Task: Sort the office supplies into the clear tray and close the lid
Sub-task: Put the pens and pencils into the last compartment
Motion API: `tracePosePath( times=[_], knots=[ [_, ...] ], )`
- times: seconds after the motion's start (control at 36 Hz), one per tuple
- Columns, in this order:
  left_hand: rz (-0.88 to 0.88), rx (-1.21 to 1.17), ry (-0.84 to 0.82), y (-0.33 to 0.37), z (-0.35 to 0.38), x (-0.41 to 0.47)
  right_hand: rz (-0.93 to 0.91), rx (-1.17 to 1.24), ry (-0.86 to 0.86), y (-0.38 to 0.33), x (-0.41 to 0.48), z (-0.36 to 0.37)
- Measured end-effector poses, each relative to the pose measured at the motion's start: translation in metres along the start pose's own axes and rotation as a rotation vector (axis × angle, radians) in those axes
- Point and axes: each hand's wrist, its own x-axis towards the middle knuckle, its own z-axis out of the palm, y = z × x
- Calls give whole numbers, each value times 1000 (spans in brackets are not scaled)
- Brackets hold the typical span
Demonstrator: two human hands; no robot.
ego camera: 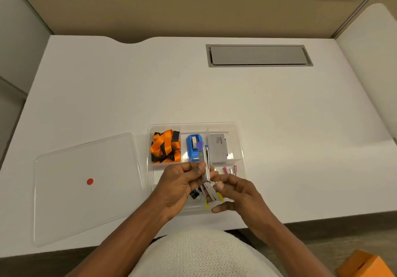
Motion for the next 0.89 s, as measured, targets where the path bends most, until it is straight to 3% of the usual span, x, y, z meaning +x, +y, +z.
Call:
tracePosePath(
  times=[0.08,0.25,0.44,0.72,0.81,0.89],
  knots=[
    [-16,10,-35,-2,7,3,-45,-62,-17,7,0,-3],
    [5,46,-77,-4,23,7,-114,-144,155,16,2,-11],
    [178,197,45,18,21,17,-159,-537,557,20,7,-36],
    [148,390,158,4,-3,9,-68,-1094,491,29,48,-3],
    [121,422,168,-6,-4,5,-175,-1274,539,43,52,5],
    [106,457,173,-16,-3,3,-273,-1439,475,52,49,4]
  ],
)
